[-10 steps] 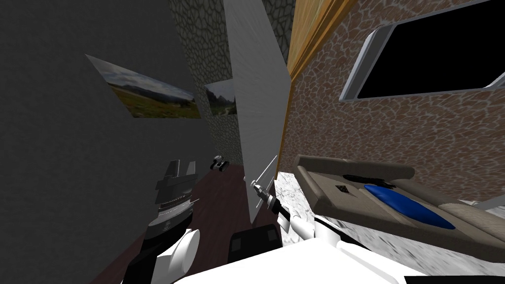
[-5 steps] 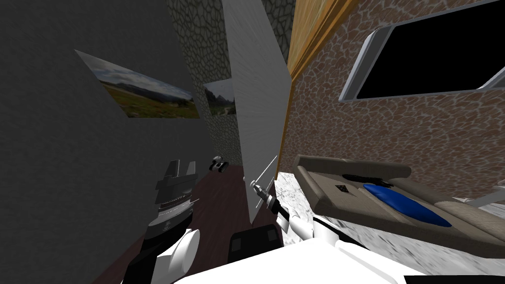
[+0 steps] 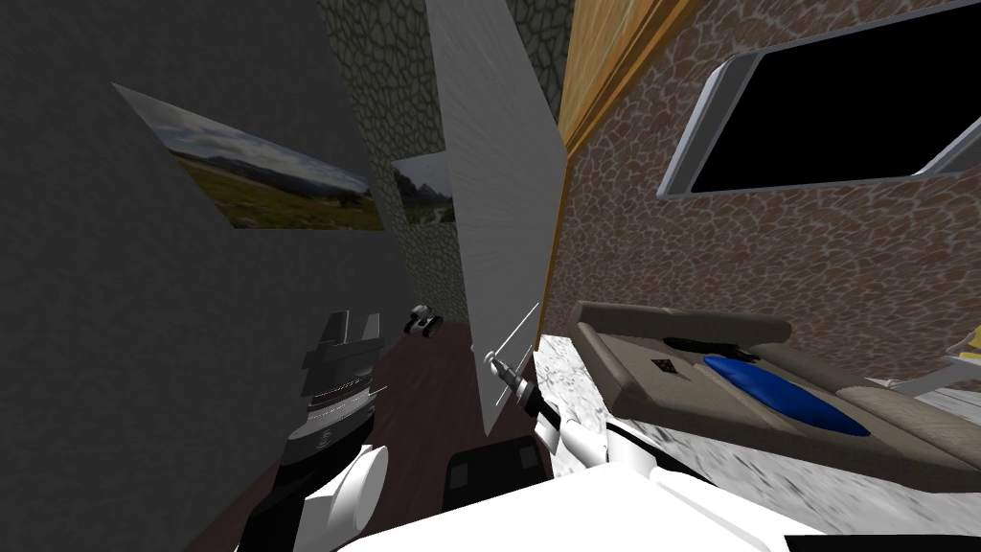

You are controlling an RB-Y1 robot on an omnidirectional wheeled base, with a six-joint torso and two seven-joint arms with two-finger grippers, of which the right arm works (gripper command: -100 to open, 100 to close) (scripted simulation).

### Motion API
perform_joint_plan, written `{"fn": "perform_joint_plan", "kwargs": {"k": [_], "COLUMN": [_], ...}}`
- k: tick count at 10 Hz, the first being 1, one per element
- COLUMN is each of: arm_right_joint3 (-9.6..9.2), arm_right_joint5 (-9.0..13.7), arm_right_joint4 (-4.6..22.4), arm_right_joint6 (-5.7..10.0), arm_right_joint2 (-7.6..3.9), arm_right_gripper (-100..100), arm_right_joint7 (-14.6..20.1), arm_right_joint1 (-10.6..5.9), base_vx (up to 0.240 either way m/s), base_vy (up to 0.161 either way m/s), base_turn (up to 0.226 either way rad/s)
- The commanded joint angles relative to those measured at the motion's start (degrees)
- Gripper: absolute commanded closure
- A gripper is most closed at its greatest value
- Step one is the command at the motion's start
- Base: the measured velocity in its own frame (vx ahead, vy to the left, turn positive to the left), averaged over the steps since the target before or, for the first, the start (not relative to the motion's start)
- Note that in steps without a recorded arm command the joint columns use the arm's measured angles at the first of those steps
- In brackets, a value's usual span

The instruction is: Push the door open

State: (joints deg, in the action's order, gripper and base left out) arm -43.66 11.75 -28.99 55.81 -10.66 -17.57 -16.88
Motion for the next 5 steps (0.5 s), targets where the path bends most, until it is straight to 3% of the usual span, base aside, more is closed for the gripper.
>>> {"fn": "perform_joint_plan", "kwargs": {"k": [1, 5], "arm_right_joint3": [-0.16, -0.97], "arm_right_joint5": [1.1, 2.7], "arm_right_joint4": [-0.3, -0.4], "arm_right_joint6": [-0.29, -0.57], "arm_right_joint2": [-0.06, 0.37], "arm_right_gripper": [100, 100], "arm_right_joint7": [2.9, 7.8], "arm_right_joint1": [-0.15, -0.25], "base_vx": [0.034, 0.042], "base_vy": [0.028, 0.035], "base_turn": [-0.034, -0.038]}}
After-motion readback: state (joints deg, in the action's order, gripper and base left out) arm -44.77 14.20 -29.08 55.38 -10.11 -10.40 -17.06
